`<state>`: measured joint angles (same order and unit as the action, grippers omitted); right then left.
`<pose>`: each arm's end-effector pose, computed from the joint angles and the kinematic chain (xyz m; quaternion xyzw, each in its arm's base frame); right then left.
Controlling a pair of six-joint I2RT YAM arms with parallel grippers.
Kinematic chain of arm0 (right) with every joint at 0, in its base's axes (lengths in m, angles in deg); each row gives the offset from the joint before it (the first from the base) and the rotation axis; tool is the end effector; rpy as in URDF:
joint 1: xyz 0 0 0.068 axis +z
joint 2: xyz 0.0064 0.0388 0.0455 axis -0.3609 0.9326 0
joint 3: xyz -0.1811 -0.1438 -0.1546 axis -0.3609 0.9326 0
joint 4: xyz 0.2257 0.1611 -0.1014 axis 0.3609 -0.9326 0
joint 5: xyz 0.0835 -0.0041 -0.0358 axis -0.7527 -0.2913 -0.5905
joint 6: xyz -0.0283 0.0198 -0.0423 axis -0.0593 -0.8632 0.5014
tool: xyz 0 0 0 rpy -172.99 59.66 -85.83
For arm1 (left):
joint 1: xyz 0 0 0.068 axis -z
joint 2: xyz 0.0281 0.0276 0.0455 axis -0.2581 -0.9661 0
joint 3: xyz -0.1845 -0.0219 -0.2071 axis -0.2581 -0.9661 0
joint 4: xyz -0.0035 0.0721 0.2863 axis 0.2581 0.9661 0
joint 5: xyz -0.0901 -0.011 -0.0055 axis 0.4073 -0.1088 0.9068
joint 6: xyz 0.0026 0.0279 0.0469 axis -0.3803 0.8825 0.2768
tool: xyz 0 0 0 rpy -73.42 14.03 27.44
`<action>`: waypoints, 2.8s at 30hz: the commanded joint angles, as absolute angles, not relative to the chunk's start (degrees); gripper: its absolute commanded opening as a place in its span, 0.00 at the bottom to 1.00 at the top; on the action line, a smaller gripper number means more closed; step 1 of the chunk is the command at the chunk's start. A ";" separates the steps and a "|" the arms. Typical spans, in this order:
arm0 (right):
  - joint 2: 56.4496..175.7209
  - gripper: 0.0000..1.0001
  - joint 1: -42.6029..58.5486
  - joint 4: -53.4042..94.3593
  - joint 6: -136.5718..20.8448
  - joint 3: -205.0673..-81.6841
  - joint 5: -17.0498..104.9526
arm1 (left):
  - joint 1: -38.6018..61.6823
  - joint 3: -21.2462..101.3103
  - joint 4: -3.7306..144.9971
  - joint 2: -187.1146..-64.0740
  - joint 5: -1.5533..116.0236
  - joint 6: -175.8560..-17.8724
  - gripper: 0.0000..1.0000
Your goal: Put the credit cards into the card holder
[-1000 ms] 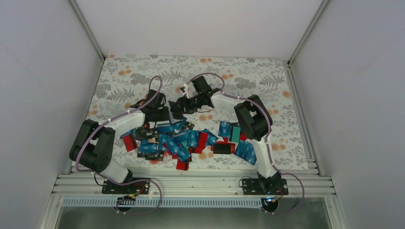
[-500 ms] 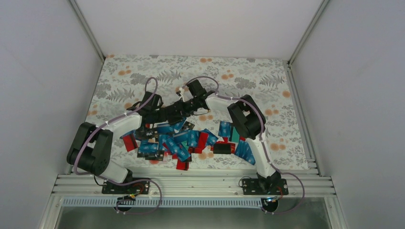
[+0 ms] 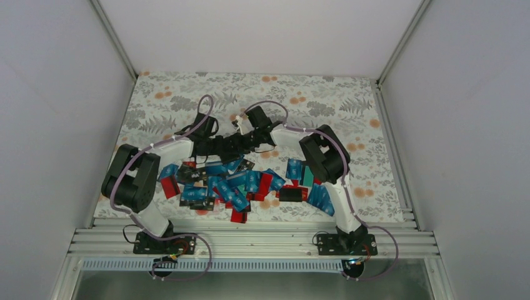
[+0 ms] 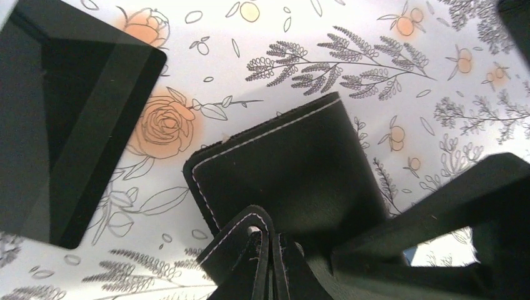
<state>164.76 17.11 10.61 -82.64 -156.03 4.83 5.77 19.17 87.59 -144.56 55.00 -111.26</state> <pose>0.3789 0.3328 0.1017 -0.1797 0.8587 0.4789 0.0307 0.3216 -0.1258 0.1408 -0.0294 0.9594 -0.1558 0.2333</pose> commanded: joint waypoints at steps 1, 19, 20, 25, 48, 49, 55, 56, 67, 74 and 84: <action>162.48 0.43 15.54 7.88 -81.64 -153.54 4.64 | 5.52 20.32 85.45 -147.85 54.63 -110.62 0.02; 162.50 0.48 10.88 1.78 -76.48 -153.84 12.94 | 5.67 21.24 83.00 -152.99 60.41 -105.87 0.02; 162.42 0.47 10.89 1.74 -76.64 -153.68 12.85 | 5.76 21.70 83.01 -153.30 60.93 -105.52 0.02; 160.63 0.43 10.41 3.72 -78.31 -151.18 10.42 | 7.18 24.69 83.20 -155.33 63.37 -103.98 0.03; 138.61 0.43 3.80 4.88 -76.93 -131.35 18.90 | 14.40 34.70 88.23 -159.77 65.07 -99.93 0.02; 137.96 0.43 3.81 5.23 -76.89 -131.42 18.81 | 14.40 35.09 88.67 -159.87 65.00 -99.88 0.02; 139.44 0.37 3.81 8.94 -76.83 -133.70 12.78 | 14.48 35.81 89.17 -160.05 66.01 -100.17 0.02; 140.37 0.35 3.76 9.30 -77.00 -134.26 11.99 | 14.48 35.91 89.25 -160.14 66.18 -100.22 0.02; 147.34 0.33 3.98 13.58 -78.99 -135.54 5.25 | 14.48 36.04 88.67 -159.34 69.39 -101.83 0.18; 149.58 0.33 4.16 13.64 -79.15 -136.53 4.69 | 14.48 36.37 89.67 -155.89 71.04 -102.59 0.31; 150.47 0.32 4.16 12.80 -79.05 -137.49 5.62 | 14.51 36.65 94.00 -148.88 70.23 -102.88 0.41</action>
<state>149.94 3.97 12.34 -79.08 -135.60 5.70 14.19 35.28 91.74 -152.51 69.79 -102.67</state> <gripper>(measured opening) 0.317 0.403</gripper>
